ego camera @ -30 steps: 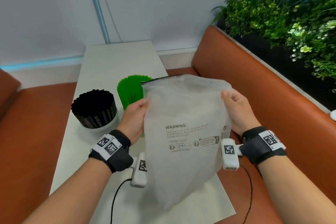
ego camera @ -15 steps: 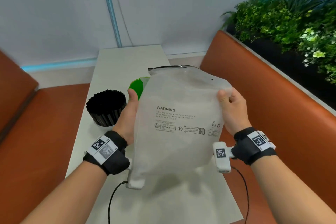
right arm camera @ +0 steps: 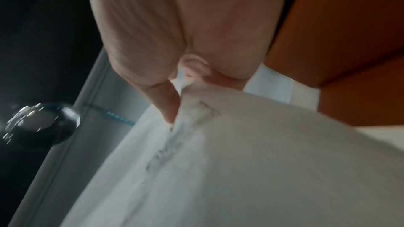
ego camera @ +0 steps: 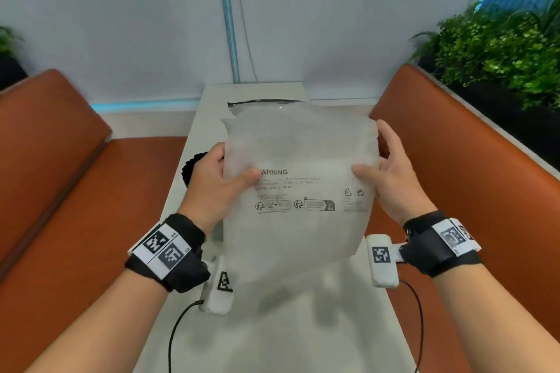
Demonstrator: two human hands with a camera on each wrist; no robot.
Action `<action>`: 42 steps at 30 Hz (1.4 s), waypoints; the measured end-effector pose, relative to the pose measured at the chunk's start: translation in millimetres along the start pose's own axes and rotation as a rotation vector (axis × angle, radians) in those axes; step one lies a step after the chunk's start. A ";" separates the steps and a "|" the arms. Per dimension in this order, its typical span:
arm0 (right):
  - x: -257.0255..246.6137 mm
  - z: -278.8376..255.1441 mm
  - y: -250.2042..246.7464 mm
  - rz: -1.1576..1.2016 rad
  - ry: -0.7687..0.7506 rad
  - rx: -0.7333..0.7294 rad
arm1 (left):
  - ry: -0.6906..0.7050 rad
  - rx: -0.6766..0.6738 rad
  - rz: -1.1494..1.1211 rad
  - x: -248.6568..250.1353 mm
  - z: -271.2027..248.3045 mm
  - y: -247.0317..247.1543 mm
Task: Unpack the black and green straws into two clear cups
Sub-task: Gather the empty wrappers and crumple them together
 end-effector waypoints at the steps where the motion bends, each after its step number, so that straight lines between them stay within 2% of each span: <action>1: -9.7 2.6 -1.4 -0.041 -0.084 0.052 | -0.016 0.006 -0.025 2.0 -1.6 -3.1; 3: -32.5 7.4 -1.3 -0.171 -0.258 0.107 | -0.016 0.015 -0.073 6.2 -4.6 -9.4; 5: -55.3 11.5 5.3 -0.284 -0.401 0.093 | 0.025 0.013 -0.090 12.0 -6.9 -14.9; 8: -77.5 18.0 17.8 -0.465 -0.525 0.036 | 0.112 -0.028 -0.023 20.9 -7.9 -19.1; 11: -82.2 22.1 28.7 -0.621 -0.518 -0.027 | 0.140 -0.079 0.089 24.3 -8.3 -20.0; 15: -72.0 24.2 42.0 -0.706 -0.406 -0.076 | 0.094 0.053 0.268 24.2 -4.2 -31.7; 17: -70.5 27.3 45.9 -0.780 -0.408 -0.047 | 0.095 0.150 0.396 27.0 -2.9 -39.7; 20: -74.3 33.6 50.4 -0.956 -0.474 0.064 | 0.185 0.307 0.614 39.5 -3.5 -49.4; 22: -73.7 39.1 53.8 -0.978 -0.467 0.123 | 0.235 0.349 0.723 44.8 -3.1 -50.3; 25: -75.5 43.2 66.0 -0.950 -0.516 0.200 | 0.148 0.320 0.813 39.1 -2.7 -49.7; 28: -84.4 43.5 84.2 -0.907 -0.635 0.226 | 0.007 0.205 0.865 31.2 -9.3 -48.7; 29: -87.4 43.7 92.2 -0.906 -0.672 0.212 | 0.002 0.174 0.891 32.9 -11.1 -45.5; 31: -92.4 43.2 112.2 -0.901 -0.750 0.156 | 0.089 0.150 0.922 44.0 -12.5 -34.6; 34: -100.4 39.3 143.9 -0.850 -0.886 0.025 | 0.213 0.135 0.854 54.0 -8.2 -16.0; 37: -99.2 37.5 158.4 -0.884 -0.878 -0.080 | 0.181 0.231 0.701 46.6 -6.3 -22.6; 39: -88.3 39.2 152.5 -0.974 -0.755 -0.039 | 0.049 0.302 0.487 34.6 -8.6 -38.4; 42: -56.5 38.7 139.7 -0.791 -0.429 0.048 | -0.117 0.246 0.092 21.0 -11.3 -42.8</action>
Point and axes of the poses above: each hand's wrist, its own z-axis towards the middle knuckle, its own y-axis out of the palm, x = y × z, the point moved 5 cm from there along z, towards the middle knuckle, and after that the axes turned 5 degrees about -y, right-handed, at the moved point
